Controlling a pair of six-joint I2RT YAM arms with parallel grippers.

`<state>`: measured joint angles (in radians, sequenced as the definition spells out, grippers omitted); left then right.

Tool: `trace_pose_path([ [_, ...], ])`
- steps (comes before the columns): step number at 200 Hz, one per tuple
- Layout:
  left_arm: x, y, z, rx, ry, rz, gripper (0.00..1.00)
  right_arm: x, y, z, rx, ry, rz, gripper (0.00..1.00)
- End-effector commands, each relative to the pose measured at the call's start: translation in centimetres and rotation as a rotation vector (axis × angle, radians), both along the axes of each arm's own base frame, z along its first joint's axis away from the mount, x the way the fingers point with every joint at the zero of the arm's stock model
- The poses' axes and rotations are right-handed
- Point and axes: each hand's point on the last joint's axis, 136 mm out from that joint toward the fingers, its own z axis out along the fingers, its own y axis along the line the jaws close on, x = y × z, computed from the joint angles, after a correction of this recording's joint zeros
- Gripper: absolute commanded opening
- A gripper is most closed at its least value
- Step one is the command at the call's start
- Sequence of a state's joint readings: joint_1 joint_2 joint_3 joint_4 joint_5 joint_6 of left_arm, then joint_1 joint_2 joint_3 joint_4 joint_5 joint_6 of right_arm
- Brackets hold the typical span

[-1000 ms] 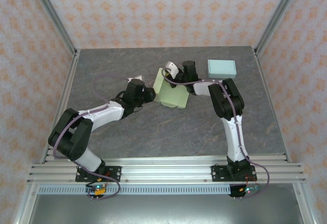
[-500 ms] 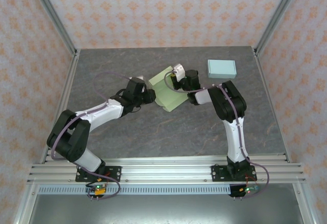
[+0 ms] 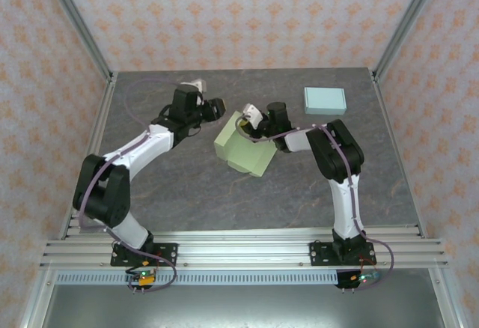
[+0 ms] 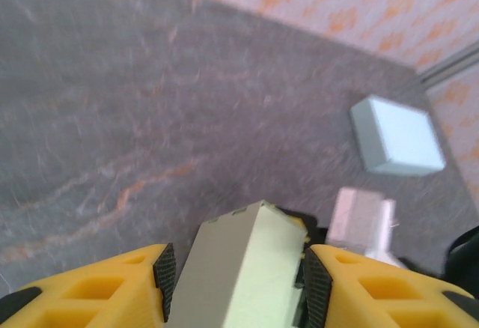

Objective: Fold the paper box

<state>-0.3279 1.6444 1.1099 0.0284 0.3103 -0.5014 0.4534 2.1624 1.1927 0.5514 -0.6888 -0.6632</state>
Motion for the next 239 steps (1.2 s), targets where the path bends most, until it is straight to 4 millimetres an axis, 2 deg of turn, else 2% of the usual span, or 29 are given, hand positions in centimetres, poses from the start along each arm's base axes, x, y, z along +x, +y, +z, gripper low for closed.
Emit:
trace_pose_path([
  [1,0.1,-1.8,-1.9,-0.031,0.012,-0.055,0.51,-1.5,1.7,1.3,-0.047,-0.056,0.117,0.02],
  [34,-0.4,-4.3,-4.3,0.006,0.050,-0.151,0.46,-1.4,2.3,1.3,-0.044,-0.062,0.118,0.04],
  [53,-0.4,-4.4,-5.5,0.045,0.075,-0.154,0.42,-0.9,2.3,1.6,-0.024,-0.076,0.089,0.13],
  [91,-0.9,-4.2,-7.8,0.124,0.135,-0.179,0.35,-0.3,2.4,2.3,0.018,-0.109,0.058,0.17],
  [137,-1.3,-4.2,-9.2,0.144,0.177,-0.192,0.30,1.1,2.4,4.9,0.108,-0.164,0.002,0.34],
  [150,-1.3,-4.2,-9.2,0.145,0.176,-0.191,0.30,1.7,2.1,5.6,0.150,-0.167,-0.013,0.34],
  [165,-1.3,-4.2,-9.2,0.143,0.175,-0.195,0.30,2.1,2.0,5.7,0.164,-0.159,-0.015,0.33],
  [195,-1.3,-4.4,-9.1,0.138,0.172,-0.200,0.29,2.0,2.5,4.6,0.160,-0.139,0.016,0.26],
  [222,-1.3,-4.4,-9.4,0.133,0.177,-0.201,0.29,2.1,2.8,3.8,0.169,-0.160,-0.018,0.14],
  [239,-1.3,-4.6,-9.5,0.117,0.183,-0.201,0.29,2.9,2.3,3.9,0.180,-0.246,-0.143,0.08],
])
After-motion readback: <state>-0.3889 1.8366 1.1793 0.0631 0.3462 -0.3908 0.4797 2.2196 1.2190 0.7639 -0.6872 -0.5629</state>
